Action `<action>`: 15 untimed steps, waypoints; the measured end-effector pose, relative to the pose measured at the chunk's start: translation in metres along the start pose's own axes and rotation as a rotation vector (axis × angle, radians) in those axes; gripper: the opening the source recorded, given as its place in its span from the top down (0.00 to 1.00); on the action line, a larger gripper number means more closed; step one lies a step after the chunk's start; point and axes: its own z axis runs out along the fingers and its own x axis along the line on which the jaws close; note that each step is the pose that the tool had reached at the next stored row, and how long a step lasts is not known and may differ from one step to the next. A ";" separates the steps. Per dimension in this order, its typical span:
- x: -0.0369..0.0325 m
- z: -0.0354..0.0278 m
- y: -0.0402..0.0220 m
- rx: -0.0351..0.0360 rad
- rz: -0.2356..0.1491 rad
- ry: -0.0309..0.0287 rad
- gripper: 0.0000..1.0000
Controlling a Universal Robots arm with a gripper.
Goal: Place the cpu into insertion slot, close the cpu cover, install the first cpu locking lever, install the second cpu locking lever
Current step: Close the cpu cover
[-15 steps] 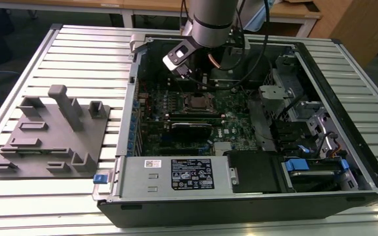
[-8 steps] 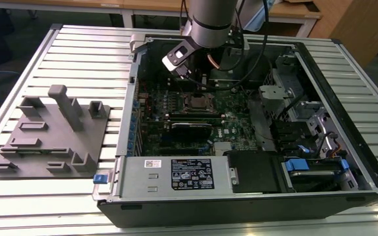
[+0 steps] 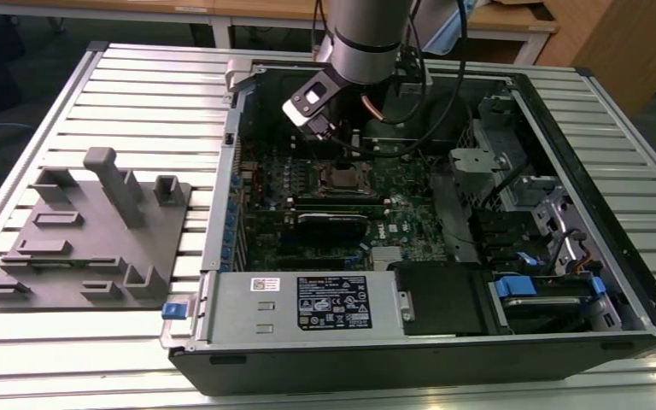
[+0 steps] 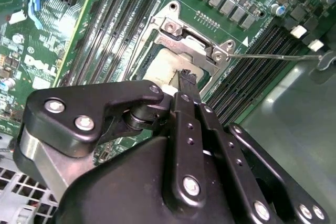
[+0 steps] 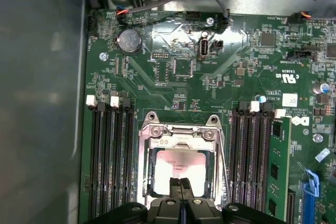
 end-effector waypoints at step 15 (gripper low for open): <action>0.0000 0.0001 0.0000 0.0016 -0.044 -0.0005 0.89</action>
